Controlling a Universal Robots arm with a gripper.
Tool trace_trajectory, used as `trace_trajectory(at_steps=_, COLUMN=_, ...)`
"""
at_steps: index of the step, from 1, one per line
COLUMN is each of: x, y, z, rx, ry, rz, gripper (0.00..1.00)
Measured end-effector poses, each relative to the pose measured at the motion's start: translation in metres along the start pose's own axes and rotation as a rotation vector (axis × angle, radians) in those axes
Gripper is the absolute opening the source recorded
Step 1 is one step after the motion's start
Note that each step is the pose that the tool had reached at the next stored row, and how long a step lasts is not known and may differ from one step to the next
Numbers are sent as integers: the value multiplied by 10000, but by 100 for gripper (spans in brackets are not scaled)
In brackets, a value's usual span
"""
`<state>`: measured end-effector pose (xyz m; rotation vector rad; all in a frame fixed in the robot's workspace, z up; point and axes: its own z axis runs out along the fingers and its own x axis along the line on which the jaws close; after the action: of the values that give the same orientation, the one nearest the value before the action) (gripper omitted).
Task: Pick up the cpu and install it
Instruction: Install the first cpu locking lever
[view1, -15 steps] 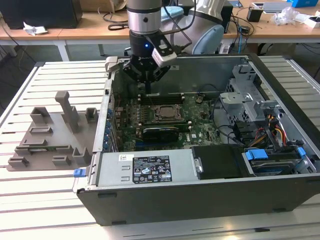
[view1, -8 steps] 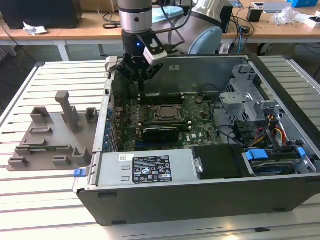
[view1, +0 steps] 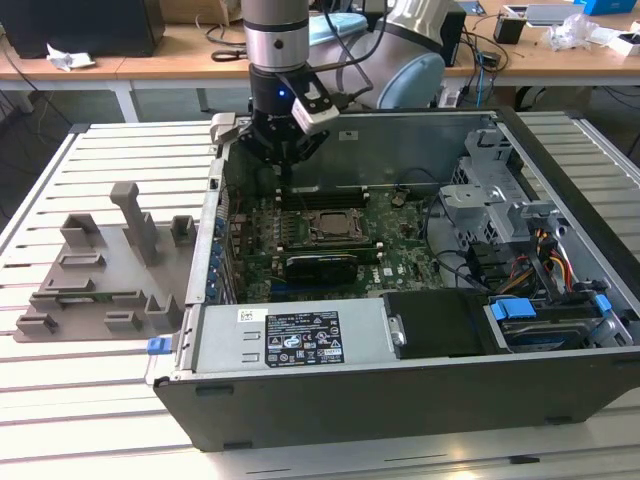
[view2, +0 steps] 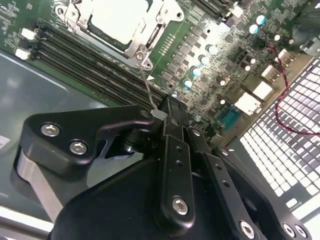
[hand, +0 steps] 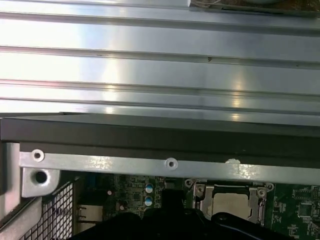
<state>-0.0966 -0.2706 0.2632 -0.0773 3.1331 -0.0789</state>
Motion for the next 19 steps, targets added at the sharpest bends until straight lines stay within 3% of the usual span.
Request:
trace_trajectory(at_steps=9, x=-97, y=-4, z=7, rx=-1, ry=3, rz=1, gripper=11)
trace_trajectory(at_steps=19, x=-325, y=-15, z=15, rx=-3, ry=61, rz=-2, gripper=11)
